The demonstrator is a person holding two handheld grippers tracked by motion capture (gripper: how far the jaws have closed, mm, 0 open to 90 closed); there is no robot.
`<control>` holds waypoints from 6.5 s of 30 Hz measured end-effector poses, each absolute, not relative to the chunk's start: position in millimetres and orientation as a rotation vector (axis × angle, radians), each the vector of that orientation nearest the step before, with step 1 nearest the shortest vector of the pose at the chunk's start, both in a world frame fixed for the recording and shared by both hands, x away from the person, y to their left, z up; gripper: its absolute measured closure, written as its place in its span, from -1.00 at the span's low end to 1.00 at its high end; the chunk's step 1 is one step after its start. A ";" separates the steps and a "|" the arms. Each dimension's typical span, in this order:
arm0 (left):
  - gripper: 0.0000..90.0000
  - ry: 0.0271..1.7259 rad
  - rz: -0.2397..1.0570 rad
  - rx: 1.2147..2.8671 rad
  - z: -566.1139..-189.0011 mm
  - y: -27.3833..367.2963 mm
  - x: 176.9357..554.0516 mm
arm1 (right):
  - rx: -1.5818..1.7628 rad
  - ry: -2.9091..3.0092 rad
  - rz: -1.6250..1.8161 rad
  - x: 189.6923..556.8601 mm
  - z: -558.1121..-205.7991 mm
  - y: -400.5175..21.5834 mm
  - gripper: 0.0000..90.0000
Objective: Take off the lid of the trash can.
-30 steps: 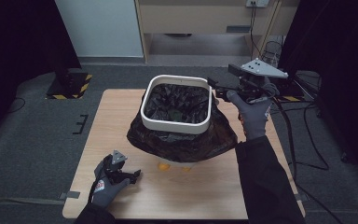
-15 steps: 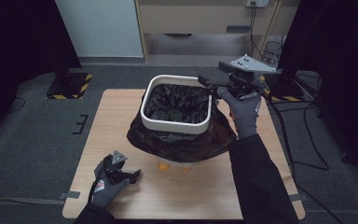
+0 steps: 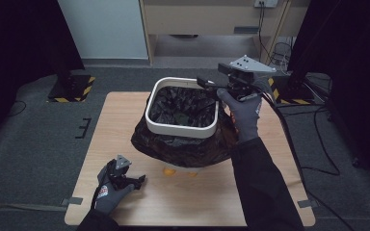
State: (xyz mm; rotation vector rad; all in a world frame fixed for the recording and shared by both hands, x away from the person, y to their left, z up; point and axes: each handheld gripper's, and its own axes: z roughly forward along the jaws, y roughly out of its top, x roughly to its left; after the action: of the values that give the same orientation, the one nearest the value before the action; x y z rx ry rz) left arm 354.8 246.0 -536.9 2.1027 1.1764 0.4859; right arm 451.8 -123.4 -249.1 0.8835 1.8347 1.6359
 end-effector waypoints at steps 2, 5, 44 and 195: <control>-1.00 1.176 0.486 2.103 -536.9 246.0 354.8 | 0.879 1.849 1.625 452.0 -248.6 -120.3 -0.66; -1.00 1.176 0.486 2.103 -536.9 246.0 354.8 | 0.868 1.865 1.609 452.2 -248.4 -116.1 -0.66; -1.00 1.177 0.486 2.102 -536.9 246.0 354.8 | 0.914 2.038 1.485 471.4 -273.3 -107.9 -0.09; -1.00 1.187 0.488 2.108 -536.6 245.1 355.7 | 1.361 1.362 1.168 427.8 -405.3 -297.6 0.33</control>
State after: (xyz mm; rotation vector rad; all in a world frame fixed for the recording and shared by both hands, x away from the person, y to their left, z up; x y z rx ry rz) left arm 355.7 245.1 -536.6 2.1080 1.1869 0.4885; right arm 427.8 -297.6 -405.3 1.3609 1.3624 1.1678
